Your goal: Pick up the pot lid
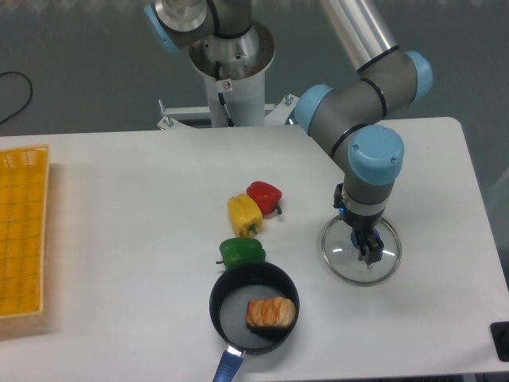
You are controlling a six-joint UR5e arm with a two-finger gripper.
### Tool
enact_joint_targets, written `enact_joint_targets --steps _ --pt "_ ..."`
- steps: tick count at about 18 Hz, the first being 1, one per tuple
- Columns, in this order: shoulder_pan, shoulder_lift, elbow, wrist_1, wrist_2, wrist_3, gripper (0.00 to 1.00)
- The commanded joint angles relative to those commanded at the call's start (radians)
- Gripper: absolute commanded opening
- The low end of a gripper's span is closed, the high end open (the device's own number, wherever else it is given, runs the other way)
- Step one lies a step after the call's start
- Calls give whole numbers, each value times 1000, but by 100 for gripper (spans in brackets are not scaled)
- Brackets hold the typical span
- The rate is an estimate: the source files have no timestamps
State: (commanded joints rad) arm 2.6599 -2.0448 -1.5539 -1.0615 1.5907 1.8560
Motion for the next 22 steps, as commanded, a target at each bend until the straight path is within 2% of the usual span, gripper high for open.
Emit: enact_joint_targets --steps 16,22 --pt "24 -38 2 0 0 63 99" --pt "69 -64 -2 3 -46 158 99"
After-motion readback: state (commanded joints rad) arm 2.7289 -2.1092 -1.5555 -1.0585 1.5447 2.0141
